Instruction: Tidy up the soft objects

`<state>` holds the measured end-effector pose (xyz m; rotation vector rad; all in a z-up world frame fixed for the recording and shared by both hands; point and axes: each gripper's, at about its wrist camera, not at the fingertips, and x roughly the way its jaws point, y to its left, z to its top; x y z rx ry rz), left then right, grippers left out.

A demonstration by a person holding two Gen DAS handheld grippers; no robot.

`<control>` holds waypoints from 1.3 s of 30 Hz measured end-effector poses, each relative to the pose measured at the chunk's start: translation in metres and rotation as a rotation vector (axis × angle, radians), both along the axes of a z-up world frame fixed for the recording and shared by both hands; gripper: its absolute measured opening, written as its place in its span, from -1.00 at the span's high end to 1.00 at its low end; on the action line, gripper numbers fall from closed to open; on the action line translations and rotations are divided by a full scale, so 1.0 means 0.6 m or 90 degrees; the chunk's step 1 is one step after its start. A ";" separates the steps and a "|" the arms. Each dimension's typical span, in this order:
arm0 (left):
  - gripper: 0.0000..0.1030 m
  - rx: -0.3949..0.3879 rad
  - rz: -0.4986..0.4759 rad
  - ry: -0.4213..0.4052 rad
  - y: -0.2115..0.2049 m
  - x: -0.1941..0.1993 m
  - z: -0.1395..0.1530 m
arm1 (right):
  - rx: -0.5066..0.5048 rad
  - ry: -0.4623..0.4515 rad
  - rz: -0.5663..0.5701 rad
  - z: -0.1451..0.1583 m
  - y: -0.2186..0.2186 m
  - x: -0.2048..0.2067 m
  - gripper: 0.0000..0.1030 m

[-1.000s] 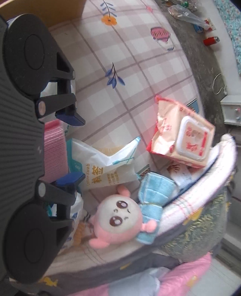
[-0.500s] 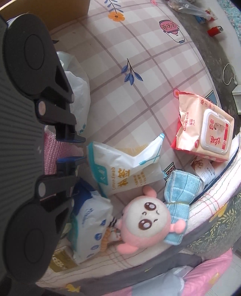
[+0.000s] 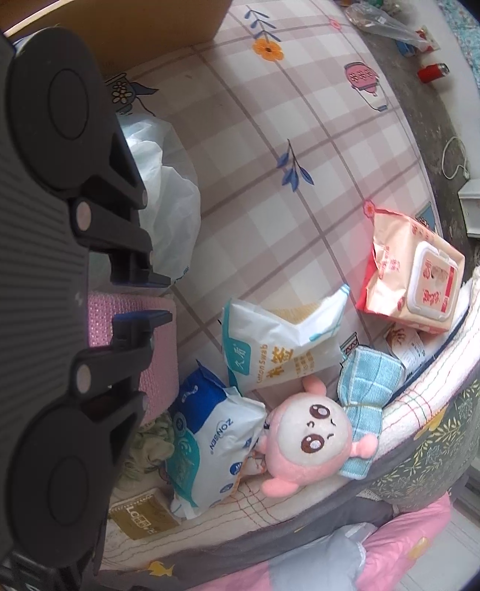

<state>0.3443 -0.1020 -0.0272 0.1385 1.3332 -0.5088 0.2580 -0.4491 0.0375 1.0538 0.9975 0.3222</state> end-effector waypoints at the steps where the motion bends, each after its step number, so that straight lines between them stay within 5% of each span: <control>1: 0.72 -0.003 0.005 0.004 0.003 0.001 -0.001 | 0.010 0.006 -0.006 -0.003 -0.004 -0.001 -0.06; 12: 0.37 -0.047 0.052 0.078 0.018 0.020 -0.025 | 0.038 0.040 -0.032 -0.028 -0.010 0.008 -0.02; 17: 0.37 -0.064 0.066 0.103 0.017 0.026 -0.031 | 0.050 0.048 -0.027 -0.044 -0.010 0.012 0.29; 27: 0.40 -0.108 0.088 0.113 0.024 0.014 0.001 | 0.067 0.005 -0.039 -0.030 -0.010 -0.002 0.44; 39: 0.40 -0.176 0.114 0.083 0.071 -0.031 0.077 | 0.084 -0.085 -0.036 0.045 -0.017 -0.037 0.49</control>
